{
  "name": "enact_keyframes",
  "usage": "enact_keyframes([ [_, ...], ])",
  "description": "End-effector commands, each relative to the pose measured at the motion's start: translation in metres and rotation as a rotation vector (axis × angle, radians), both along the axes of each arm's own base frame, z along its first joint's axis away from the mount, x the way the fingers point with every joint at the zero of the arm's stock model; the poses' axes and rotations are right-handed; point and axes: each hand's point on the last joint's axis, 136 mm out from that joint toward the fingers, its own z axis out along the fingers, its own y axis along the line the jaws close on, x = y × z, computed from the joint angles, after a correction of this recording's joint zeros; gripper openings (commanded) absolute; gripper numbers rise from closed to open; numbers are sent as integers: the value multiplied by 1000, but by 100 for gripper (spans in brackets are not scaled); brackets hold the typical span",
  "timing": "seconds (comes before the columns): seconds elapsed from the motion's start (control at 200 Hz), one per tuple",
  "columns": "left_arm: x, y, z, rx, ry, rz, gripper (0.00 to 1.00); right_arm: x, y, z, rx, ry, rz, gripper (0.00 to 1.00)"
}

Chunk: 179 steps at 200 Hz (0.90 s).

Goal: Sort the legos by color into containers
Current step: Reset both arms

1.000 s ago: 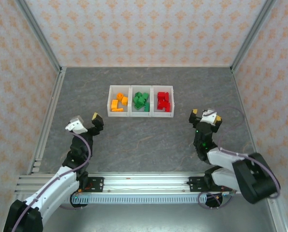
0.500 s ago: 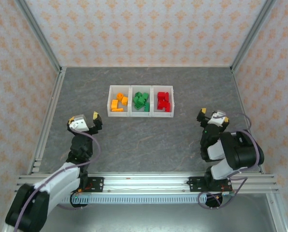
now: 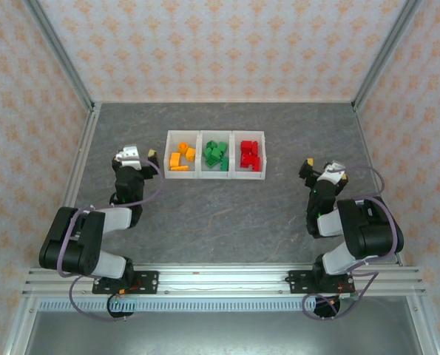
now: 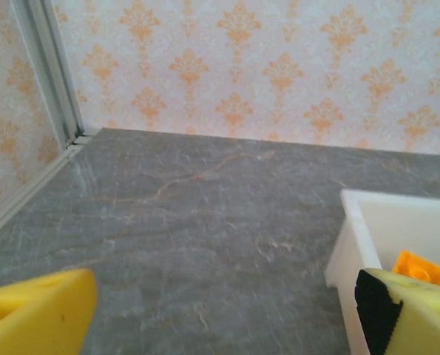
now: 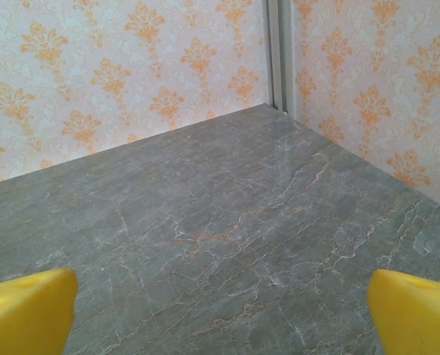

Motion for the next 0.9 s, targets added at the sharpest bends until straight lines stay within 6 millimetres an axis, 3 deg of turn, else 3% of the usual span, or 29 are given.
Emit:
enact_keyframes([
  [0.0, -5, -7, -19, -37, 63, -77, 92, 2, -2, 6, 14, -21, -10, 100],
  [0.215, -21, -4, -6, -13, -17, -70, 89, 1, -2, 6, 12, -19, -10, 100],
  [0.26, -31, -3, 1, 9, -75, -64, 89, 1, -2, 6, 13, -19, -10, 100],
  [0.305, -51, -1, 2, 19, -155, -60, 98, 2, -3, 6, 12, -21, -10, 100],
  [0.335, -60, 1, 3, 17, -220, -53, 100, 2, -2, 6, 12, -19, -9, 100],
  [0.35, -61, 0, 13, 23, -277, -58, 100, 2, -2, 6, 13, -21, -9, 100],
  [0.385, -59, 1, 12, 34, -289, -46, 100, 2, -3, 6, 13, -19, -10, 100],
  [0.446, -37, 6, -18, -10, -70, -42, 98, 2, -3, 6, 12, -20, -11, 100],
  [0.506, -33, 2, -4, 1, -178, -76, 95, 1, -3, 6, 12, -19, -12, 100],
  [0.596, -40, 17, -17, -29, -106, 14, 96, 2, -3, 6, 12, -21, -12, 100],
  [0.661, -44, 23, -3, -25, -195, 52, 99, 2, -3, 6, 12, -19, -12, 100],
  [0.771, -38, 37, -17, -47, -105, 146, 99, 2, -3, 6, 12, -20, -11, 100],
  [0.891, -46, 44, -10, -62, -155, 192, 99, 2, -3, 6, 12, -20, -11, 100],
])
